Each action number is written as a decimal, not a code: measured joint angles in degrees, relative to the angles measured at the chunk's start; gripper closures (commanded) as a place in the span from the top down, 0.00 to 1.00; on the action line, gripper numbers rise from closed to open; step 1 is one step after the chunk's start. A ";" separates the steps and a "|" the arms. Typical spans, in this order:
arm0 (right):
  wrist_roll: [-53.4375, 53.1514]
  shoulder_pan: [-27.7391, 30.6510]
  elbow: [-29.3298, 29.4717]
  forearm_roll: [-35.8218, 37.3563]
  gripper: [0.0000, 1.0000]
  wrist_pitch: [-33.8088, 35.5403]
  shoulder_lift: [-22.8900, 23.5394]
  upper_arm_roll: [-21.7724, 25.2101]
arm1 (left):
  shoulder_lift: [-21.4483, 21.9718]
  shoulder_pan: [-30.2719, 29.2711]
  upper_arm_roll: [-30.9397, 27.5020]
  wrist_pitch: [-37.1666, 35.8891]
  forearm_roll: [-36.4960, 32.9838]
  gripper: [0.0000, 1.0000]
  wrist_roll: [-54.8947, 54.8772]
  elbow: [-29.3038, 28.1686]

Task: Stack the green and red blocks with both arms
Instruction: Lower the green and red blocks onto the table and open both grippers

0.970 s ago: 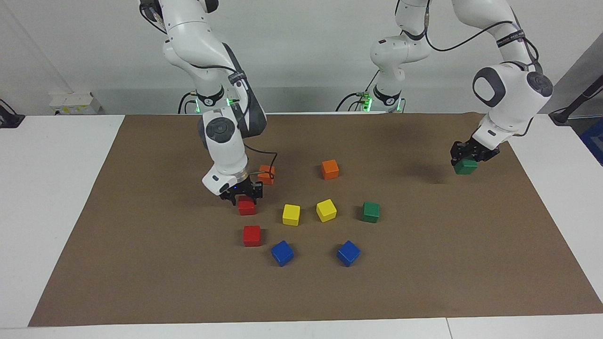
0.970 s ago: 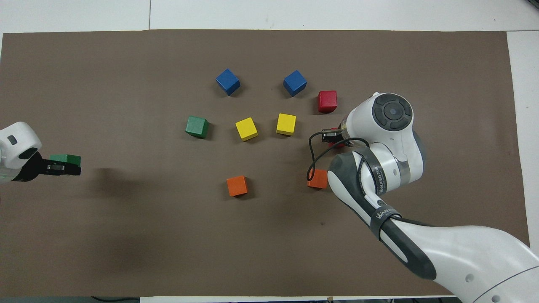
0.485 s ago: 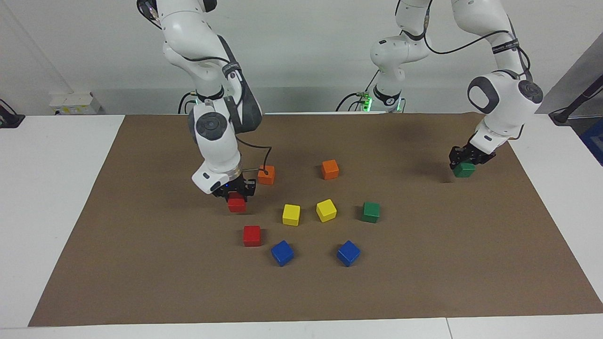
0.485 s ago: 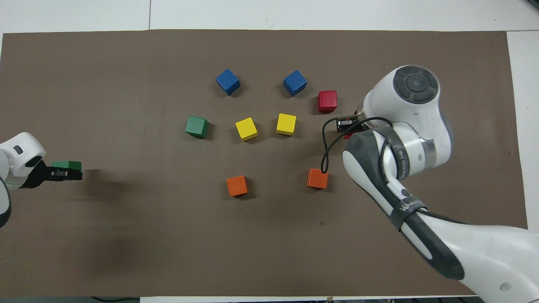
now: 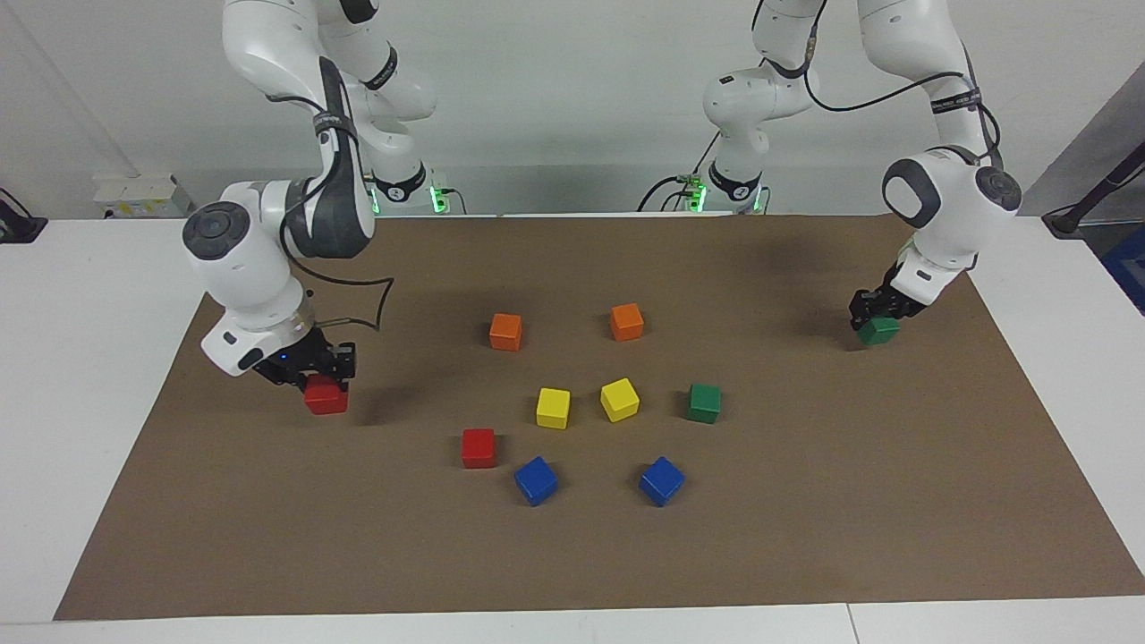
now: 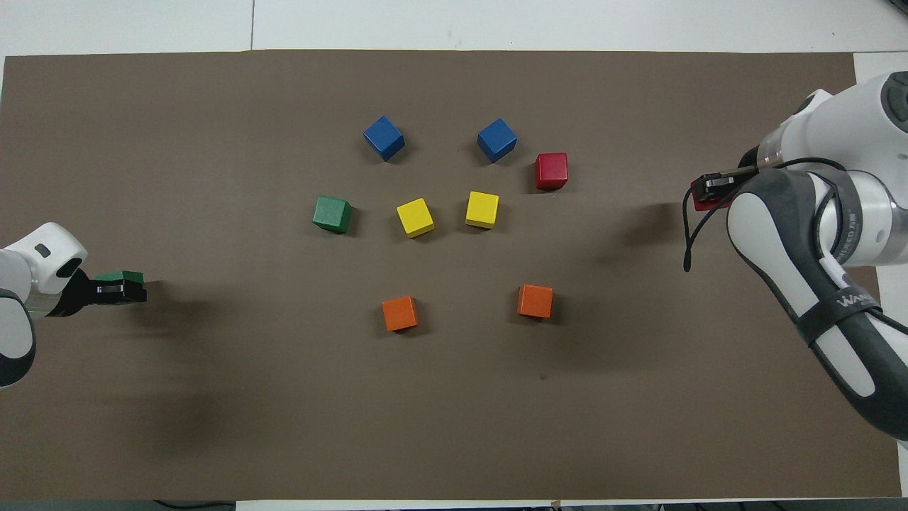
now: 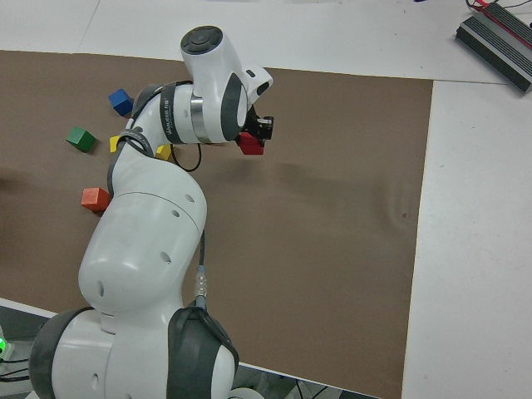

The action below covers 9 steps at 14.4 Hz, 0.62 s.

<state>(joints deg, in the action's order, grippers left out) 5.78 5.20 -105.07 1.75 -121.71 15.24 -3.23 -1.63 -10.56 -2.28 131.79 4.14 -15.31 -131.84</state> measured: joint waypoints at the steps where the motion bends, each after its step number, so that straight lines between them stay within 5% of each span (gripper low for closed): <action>1: 0.46 0.47 -0.86 0.00 0.00 -1.24 0.14 0.00 | -0.25 0.00 0.00 0.18 0.00 0.00 0.24 -0.04; 9: 0.47 0.39 -6.80 -0.06 0.00 -9.06 1.19 -0.43 | -2.69 0.08 0.55 2.37 -3.08 0.00 0.63 -0.43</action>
<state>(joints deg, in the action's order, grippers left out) 6.25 5.59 -111.87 1.69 -130.77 16.43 -3.67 -4.32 -10.48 -1.73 134.16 1.06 -14.67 -132.28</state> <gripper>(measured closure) 0.449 0.441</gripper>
